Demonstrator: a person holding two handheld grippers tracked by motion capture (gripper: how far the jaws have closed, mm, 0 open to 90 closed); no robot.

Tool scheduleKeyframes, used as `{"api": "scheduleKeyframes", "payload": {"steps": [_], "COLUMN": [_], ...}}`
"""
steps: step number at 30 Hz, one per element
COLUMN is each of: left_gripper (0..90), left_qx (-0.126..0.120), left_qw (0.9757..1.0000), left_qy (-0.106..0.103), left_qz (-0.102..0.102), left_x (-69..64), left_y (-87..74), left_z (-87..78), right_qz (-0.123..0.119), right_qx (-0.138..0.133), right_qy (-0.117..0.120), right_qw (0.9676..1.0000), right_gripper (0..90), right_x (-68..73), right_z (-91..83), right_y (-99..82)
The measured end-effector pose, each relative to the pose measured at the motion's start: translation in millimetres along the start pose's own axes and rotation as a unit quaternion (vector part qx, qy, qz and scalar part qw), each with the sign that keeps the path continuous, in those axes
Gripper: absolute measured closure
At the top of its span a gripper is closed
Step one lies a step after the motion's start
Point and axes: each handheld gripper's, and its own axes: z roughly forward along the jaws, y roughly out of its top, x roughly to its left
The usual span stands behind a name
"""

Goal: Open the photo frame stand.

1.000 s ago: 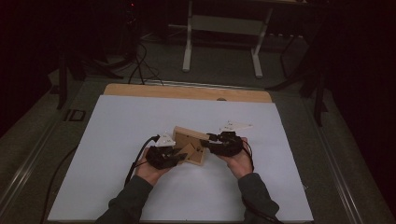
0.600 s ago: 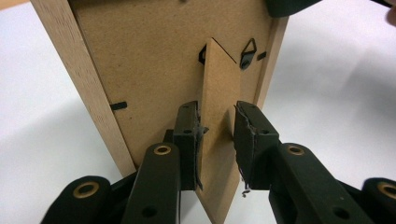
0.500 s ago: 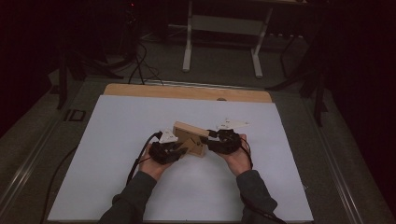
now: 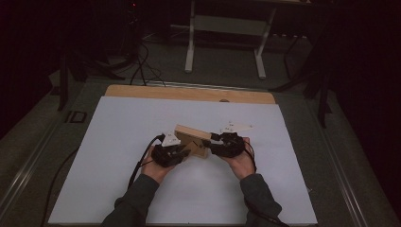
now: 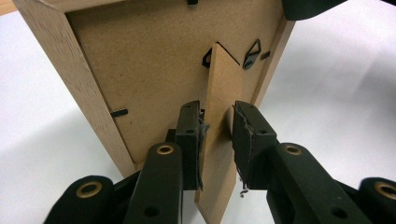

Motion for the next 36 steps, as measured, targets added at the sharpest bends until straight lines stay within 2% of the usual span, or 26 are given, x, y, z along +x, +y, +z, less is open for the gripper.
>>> {"api": "scheduleKeyframes", "payload": {"steps": [12, 19, 25, 36], "left_gripper": [75.1, 72.9, 76.1, 76.5], "left_qx": [-0.011, -0.005, -0.006, -0.002], "left_qw": [0.9999, 0.9998, 0.9999, 0.9998], "left_qy": [-0.008, -0.019, -0.013, -0.017], "left_qz": [0.000, 0.002, 0.006, 0.009], "left_x": [0.4, 0.7, -0.2, -1.6], "left_y": [-6.6, -10.9, -12.9, -16.8], "left_z": [-4.9, -6.3, -7.1, -8.0], "right_qz": [-0.007, -0.010, -0.015, -0.020], "right_qx": [-0.003, -0.002, -0.001, 0.000], "right_qy": [0.007, 0.007, 0.008, 0.015], "right_qw": [0.9999, 0.9999, 0.9999, 0.9997], "right_gripper": [55.4, 57.0, 56.5, 54.9], "right_x": [6.8, 10.7, 14.3, 19.3], "right_z": [-3.4, -5.5, -6.8, -9.1], "right_y": [-6.2, -11.8, -13.3, -17.6]}}
